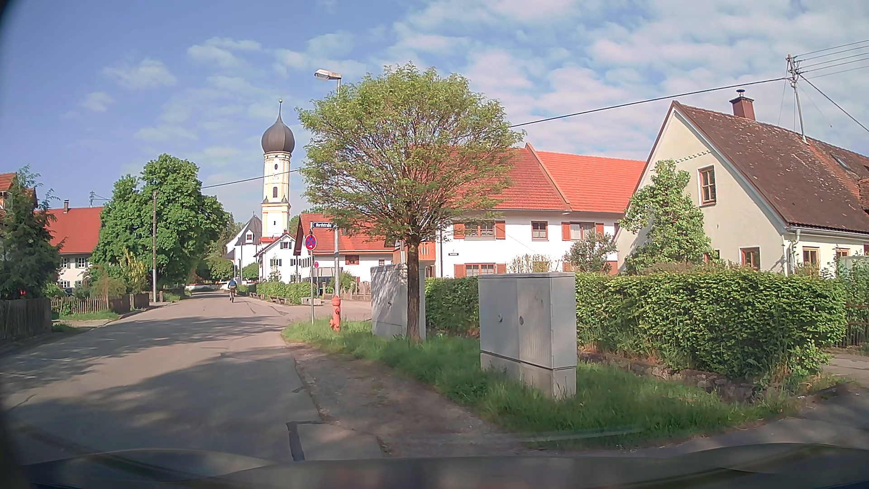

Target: Follow the waypoints while adhering to traffic rules and regulations

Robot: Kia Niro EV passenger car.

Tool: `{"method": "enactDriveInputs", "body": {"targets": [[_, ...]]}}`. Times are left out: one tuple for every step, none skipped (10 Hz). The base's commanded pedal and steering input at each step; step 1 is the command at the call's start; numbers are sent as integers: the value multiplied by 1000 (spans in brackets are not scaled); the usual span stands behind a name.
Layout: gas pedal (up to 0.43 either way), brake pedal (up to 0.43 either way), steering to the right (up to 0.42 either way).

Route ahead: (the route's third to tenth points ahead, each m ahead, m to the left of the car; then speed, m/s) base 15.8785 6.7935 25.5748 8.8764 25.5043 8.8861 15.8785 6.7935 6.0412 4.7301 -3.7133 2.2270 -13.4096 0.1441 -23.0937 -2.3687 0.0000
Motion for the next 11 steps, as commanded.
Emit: {"method": "enactDriveInputs", "body": {"targets": [[0,232,463],[0,232,463],[0,232,463],[0,232,463],[0,232,463],[0,232,463],[0,232,463],[0,232,463],[0,232,462],[0,232,462],[0,232,462]]}}
